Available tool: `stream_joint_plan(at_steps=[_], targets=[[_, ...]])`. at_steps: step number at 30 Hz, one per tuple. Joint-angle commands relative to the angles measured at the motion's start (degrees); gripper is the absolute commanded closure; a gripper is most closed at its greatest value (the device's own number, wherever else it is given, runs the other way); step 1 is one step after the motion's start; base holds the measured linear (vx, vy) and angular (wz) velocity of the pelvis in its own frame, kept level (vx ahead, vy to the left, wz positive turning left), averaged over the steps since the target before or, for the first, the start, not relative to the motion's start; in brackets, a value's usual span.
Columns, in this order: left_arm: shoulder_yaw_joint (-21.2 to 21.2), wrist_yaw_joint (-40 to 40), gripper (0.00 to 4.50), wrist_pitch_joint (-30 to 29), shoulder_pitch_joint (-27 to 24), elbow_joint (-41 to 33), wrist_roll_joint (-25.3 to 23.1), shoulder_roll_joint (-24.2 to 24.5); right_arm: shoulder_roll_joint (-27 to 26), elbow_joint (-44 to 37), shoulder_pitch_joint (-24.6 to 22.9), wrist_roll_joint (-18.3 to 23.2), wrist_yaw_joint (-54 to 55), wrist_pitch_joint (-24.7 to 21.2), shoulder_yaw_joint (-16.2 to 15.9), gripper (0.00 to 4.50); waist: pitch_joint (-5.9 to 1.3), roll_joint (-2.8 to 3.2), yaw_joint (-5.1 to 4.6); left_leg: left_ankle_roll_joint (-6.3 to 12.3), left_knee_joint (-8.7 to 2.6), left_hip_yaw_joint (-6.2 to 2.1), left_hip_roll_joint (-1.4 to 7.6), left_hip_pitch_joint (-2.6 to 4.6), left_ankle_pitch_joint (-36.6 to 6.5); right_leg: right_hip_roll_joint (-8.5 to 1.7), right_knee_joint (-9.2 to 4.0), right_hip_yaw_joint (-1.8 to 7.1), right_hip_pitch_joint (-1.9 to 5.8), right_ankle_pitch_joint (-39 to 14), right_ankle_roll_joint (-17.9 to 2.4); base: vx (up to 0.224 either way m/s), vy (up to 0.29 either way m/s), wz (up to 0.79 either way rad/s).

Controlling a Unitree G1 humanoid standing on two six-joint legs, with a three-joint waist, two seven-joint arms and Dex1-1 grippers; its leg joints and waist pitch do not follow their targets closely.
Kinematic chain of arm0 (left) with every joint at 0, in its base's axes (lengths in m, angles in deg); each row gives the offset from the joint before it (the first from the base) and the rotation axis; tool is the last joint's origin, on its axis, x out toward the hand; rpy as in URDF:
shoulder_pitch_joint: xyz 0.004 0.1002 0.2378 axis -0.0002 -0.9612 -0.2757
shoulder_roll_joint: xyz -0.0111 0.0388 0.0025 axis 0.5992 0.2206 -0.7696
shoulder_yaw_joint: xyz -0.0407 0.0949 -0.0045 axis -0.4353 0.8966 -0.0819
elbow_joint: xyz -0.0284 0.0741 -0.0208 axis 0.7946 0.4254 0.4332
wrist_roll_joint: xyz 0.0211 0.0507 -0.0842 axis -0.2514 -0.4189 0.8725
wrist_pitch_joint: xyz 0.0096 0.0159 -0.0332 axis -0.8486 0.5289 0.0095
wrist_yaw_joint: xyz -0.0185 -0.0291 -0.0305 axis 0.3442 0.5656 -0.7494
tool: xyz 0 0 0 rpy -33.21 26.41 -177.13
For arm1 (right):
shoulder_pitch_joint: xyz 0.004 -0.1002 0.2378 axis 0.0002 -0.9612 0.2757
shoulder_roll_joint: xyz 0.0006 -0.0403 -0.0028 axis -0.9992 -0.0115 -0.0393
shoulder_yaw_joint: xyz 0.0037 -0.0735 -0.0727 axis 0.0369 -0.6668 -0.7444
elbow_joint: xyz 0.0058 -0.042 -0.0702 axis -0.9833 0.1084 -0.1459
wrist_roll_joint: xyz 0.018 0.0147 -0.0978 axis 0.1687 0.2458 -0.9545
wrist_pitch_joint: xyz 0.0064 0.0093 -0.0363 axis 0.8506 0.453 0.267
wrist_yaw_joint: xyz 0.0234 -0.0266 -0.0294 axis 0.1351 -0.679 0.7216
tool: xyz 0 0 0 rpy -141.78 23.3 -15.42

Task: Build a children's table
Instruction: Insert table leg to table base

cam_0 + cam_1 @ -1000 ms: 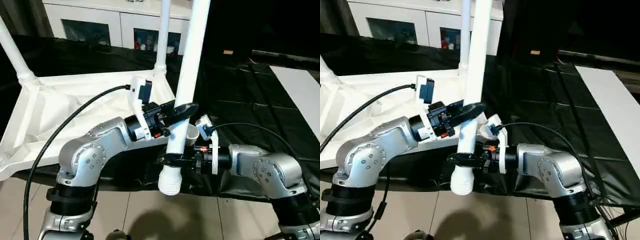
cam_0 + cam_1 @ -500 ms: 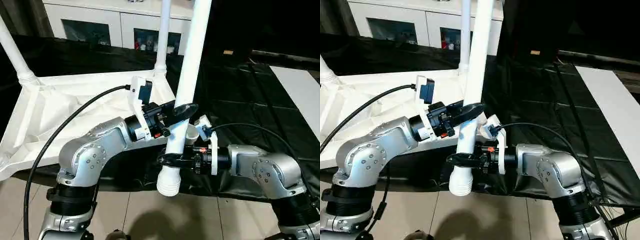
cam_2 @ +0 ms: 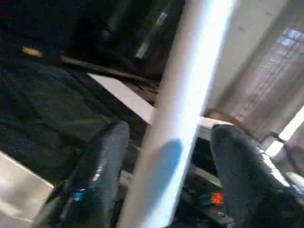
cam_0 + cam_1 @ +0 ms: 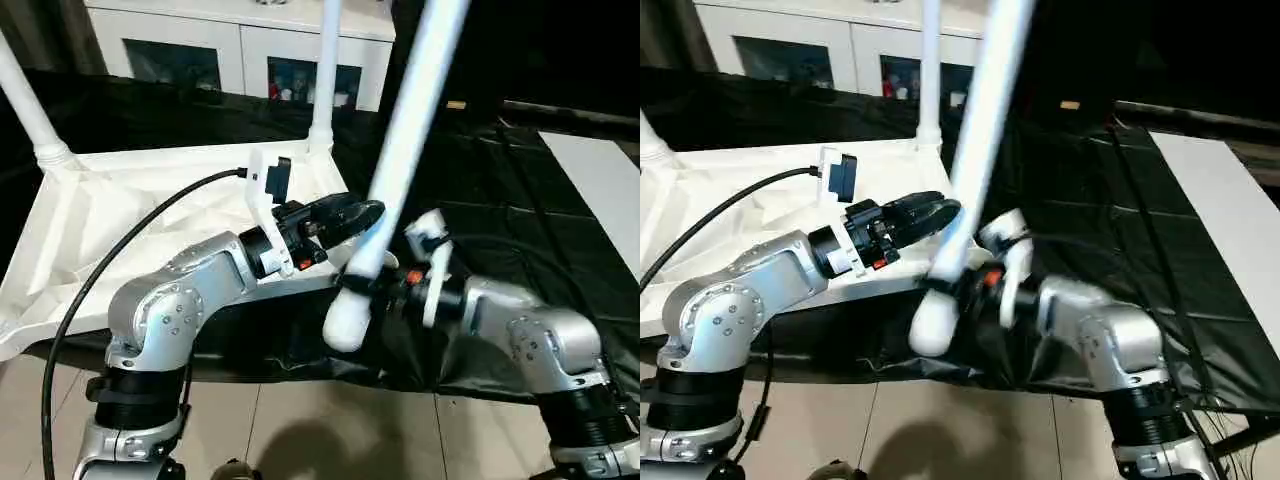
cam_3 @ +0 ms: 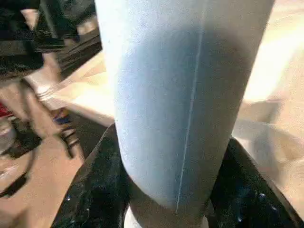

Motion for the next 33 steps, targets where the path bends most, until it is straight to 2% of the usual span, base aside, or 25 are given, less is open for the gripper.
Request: stream_joint_plan(at_steps=[1, 2, 3, 4, 5, 6, 7, 8, 9, 10, 11, 14, 15, 17, 18, 19, 22, 24, 25, 26, 28, 30, 31, 32, 33], targets=[[0.04, -2.55, 1.11, 3.09, 0.3, 1.56, -3.88, 0.36, 0.17, -0.34, 0.58, -1.57, 2.62, 2.33, 2.24, 2.65, -3.7, -0.06, -0.05, -3.81, -4.19, -0.99, 1.49, 1.28, -13.42, -2.83, -4.68, 2.31, 2.18, -15.6, -5.29, 0.0, 0.0, 0.0], [0.51, -7.58, 1.11, 8.77, -0.56, 2.76, -11.46, 1.61, -0.11, -2.5, 0.09, -4.82, 8.99, 4.27, 4.46, 2.65, -3.77, 0.15, -0.02, -3.81, -4.12, -1.0, 1.36, 1.36, -13.33, -2.82, -4.62, 2.3, 2.18, -15.61, -5.11, 0.0, 0.0, 0.0], [0.32, -9.65, 1.11, 9.98, -0.98, 2.93, -13.53, 1.84, -0.3, -3.31, -0.14, -6.12, 11.57, 4.72, 5.28, 2.65, -3.74, 0.08, -0.21, -4.44, -4.25, -1.14, 1.41, 1.35, -13.15, -2.65, -4.79, 2.31, 2.11, -16.09, -3.23, 0.0, 0.0, 0.0], [0.11, -10.8, 1.11, 10.37, -1.22, 2.92, -14.4, 1.87, -0.46, -3.67, -0.31, -6.77, 12.99, 5.05, 5.68, 2.65, -3.85, 0.03, -0.22, -4.57, -4.17, -1.11, 1.37, 1.38, -13.05, -2.72, -4.64, 2.28, 2.17, -16.08, -3.05, 0.0, 0.0, 0.0], [0.11, -10.8, 1.11, 10.37, -1.22, 2.92, -14.4, 1.87, -0.46, -3.67, -0.31, -6.77, 12.99, 5.05, 5.68, 2.65, -3.79, 0.17, -0.29, -4.63, -4.23, -1.09, 1.35, 1.43, -13.46, -2.68, -4.72, 2.24, 2.05, -16.57, -3.09, 0.0, 0.0, 0.0], [-0.37, -13.12, 1.11, 11.11, -1.82, 2.51, -15.72, 1.47, -0.35, -4.2, -0.8, -7.98, 14.88, 5.03, 5.84, 2.65, -3.84, 0.65, -0.29, -4.84, -4.19, -1.12, 1.41, 1.55, -13.66, -2.64, -4.58, 2.25, 1.96, -16.14, -3.35, 0.0, 0.0, 0.0], [0.16, -16.61, 1.11, 12.8, -3.77, 1.57, -19.66, 2.36, -1.21, -5.81, -2.18, -9.54, 19.22, 4.82, 7.12, 2.65, -3.79, 0.49, -0.42, -4.77, -4.24, -1.17, 1.47, 1.46, -13.76, -2.54, -4.65, 2.22, 1.99, -15.0, -3.6, 0.0, 0.0, 0.0], [0.16, -16.61, 1.11, 12.8, -3.77, 1.57, -19.66, 2.36, -1.21, -5.81, -2.18, -9.54, 19.22, 4.82, 7.12, 2.65, -3.77, 0.48, -0.43, -4.72, -4.28, -1.17, 1.52, 1.41, -13.7, -2.51, -4.6, 2.25, 1.96, -14.39, -3.6, 0.0, 0.0, 0.0], [0.89, -17.74, 1.11, 13.94, -4.82, 1.24, -21.92, 3.35, -2.19, -6.74, -2.87, -10.3, 22.08, 5.14, 8.33, 2.65, -3.95, 0.86, -0.48, -4.6, -4.19, -1.17, 1.34, 1.49, -13.88, -2.5, -4.35, 2.2, 1.98, -13.86, -3.95, 0.0, 0.0, 0.0], [1.53, -17.35, 1.11, 16.78, -6.89, 0.43, -23.67, 3.99, -4.04, -8.29, -4.0, -12.09, 26.43, 7.36, 10.08, 2.65, -3.93, 0.77, -0.6, -4.37, -4.16, -1.13, 1.35, 1.33, -12.96, -2.47, -4.61, 2.28, 1.78, -12.64, -3.73, 0.0, 0.0, 0.0], [1.29, -17.08, 1.11, 16.67, -7.34, 0.02, -23.13, 3.64, -4.24, -8.69, -4.26, -12.69, 27.44, 7.33, 10.24, 2.65, -3.95, 1.05, -0.74, -4.72, -4.24, -1.13, 1.25, 1.31, -13.29, -2.38, -4.36, 2.24, 1.86, -12.61, -3.97, 0.0, 0.0, 0.0], [2.44, -14.9, 1.11, 17.45, -9.18, -1.83, -22.68, 3.25, -5.42, -10.5, -6.09, -13.91, 29.17, 8.88, 9.86, 2.65, -3.84, 1.2, -0.89, -5.2, -4.29, -1.08, 1.38, 1.67, -15.23, -2.2, -4.42, 2.26, 1.6, -12.58, -4.85, 0.0, 0.0, 0.0], [3.13, -13.57, 1.11, 17.51, -9.67, -1.9, -22.22, 3.23, -6.05, -11.13, -7.0, -13.34, 28.44, 9.96, 9.48, 2.65, -3.72, 1.58, -0.85, -5.06, -4.35, -1.03, 1.33, 1.72, -17.02, -2.33, -4.79, 2.32, 1.41, -14.0, -4.54, 0.0, 0.0, 0.0], [2.52, -12.46, 1.11, 18.18, -10.78, -1.99, -20.24, 1.51, -6.88, -11.79, -8.47, -13.41, 27.88, 11.61, 8.35, 2.65, -3.54, 1.28, -1.27, -4.73, -4.56, -1.21, 1.3, 1.53, -19.58, -2.44, -5.1, 2.24, 1.51, -17.14, -4.08, 0.0, 0.0, 0.0], [2.47, -14.35, 1.11, 18.94, -11.98, -1.82, -21.03, 0.28, -7.82, -12.34, -10.41, -13.42, 27.16, 12.93, 6.74, 2.65, -3.48, 1.49, -1.25, -4.78, -4.56, -1.28, 1.32, 1.56, -20.04, -2.49, -5.2, 2.22, 1.45, -17.8, -4.06, 0.0, 0.0, 0.0], [2.64, -15.58, 1.11, 19.55, -12.4, -1.61, -21.99, -0.05, -8.04, -12.62, -11.22, -13.67, 26.94, 13.62, 5.95, 2.65, -3.25, 1.15, -1.56, -4.46, -4.59, -1.27, 1.39, 1.39, -21.38, -2.53, -5.54, 2.23, 1.41, -19.6, -3.71, 0.0, 0.0, 0.0], [3.13, -16.78, 1.11, 20.2, -13.19, -1.2, -23.7, 0.28, -7.74, -12.99, -12.49, -15.28, 26.76, 14.74, 4.0, 2.65, -3.33, 1.15, -2.01, -4.02, -4.62, -1.5, 1.21, 1.14, -21.61, -2.45, -5.85, 2.15, 1.51, -22.96, -1.8, 0.0, 0.0, 0.0], [2.25, -17.56, 1.11, 21.81, -14.07, -1.33, -24.03, -0.38, -8.32, -13.29, -13.49, -15.85, 26.64, 15.34, 2.55, 2.65, -3.17, 1.15, -2.22, -3.87, -4.58, -1.52, 1.17, 1.39, -22.59, -2.34, -6.22, 2.1, 1.1, -24.95, -1.16, 0.0, 0.0, 0.0], [1.5, -17.83, 1.11, 22.83, -14.31, -1.55, -24.03, -0.89, -8.94, -13.35, -13.77, -15.93, 26.38, 16.07, 2.11, 2.65, -3.1, 0.89, -2.42, -3.75, -4.54, -1.51, 1.16, 1.34, -22.96, -2.44, -6.34, 2.06, 1.04, -26.07, -1.09, 0.0, 0.0, 0.0], [0.95, -17.9, 1.11, 23.2, -14.37, -1.85, -23.92, -1.11, -9.46, -13.26, -13.83, -16.09, 26.41, 16.87, 1.96, 2.65, -3.04, 1.03, -2.41, -3.75, -4.5, -1.53, 1.17, 1.41, -23.42, -2.5, -6.47, 2.04, 0.9, -26.95, -1.01, 0.0, 0.0, 0.0], [0.53, -17.44, 1.11, 23.28, -14.2, -2.19, -24.14, -1.17, -10.04, -12.62, -13.58, -16.32, 26.43, 17.87, 1.69, 2.65, -3.03, 0.63, -2.73, -3.59, -4.51, -1.65, 1.2, 1.53, -24.41, -2.5, -6.6, 1.94, 0.72, -28.84, -0.7, 0.0, 0.0, 0.0], [0.83, -17.08, 1.11, 23.29, -13.98, -2.26, -24.53, -0.75, -9.82, -12.24, -13.3, -16.32, 25.6, 18.39, 1.19, 2.65, -2.7, 0.99, -3.05, -4.24, -4.6, -1.98, 1.21, 3.14, -31.71, -2.28, -7.25, 1.47, 0.43, -36.07, 1.06, 0.0, 0.0, 0.0], [0.89, -17.09, 1.11, 23.59, -13.98, -2.36, -24.51, -0.66, -9.86, -12.2, -13.25, -16.16, 25.55, 18.42, 1.05, 2.65, -2.62, 1.04, -3.18, -4.25, -4.58, -2.09, 1.16, 3.52, -33.35, -2.17, -7.49, 1.25, 0.45, -37.6, 1.29, 0.0, 0.0, 0.0], [0.88, -17.22, 1.11, 23.75, -13.92, -2.38, -24.45, -0.69, -9.95, -12.04, -13.09, -15.93, 25.57, 18.35, 1.08, 2.65, -2.45, 1.08, -3.42, -4.01, -4.43, -2.22, 1.09, 4.45, -36.34, -1.84, -8.15, 0.62, 0.43, -39.94, 1.27, 0.0, 0.0, 0.0], [0.87, -17.28, 1.11, 23.79, -13.92, -2.38, -24.44, -0.7, -9.94, -11.94, -13.0, -15.99, 25.54, 18.42, 1.05, 2.65, -2.45, 1.08, -3.42, -4.01, -4.43, -2.22, 1.09, 4.45, -36.34, -1.84, -8.15, 0.62, 0.43, -39.94, 1.27, 0.0, 0.0, 0.0]])
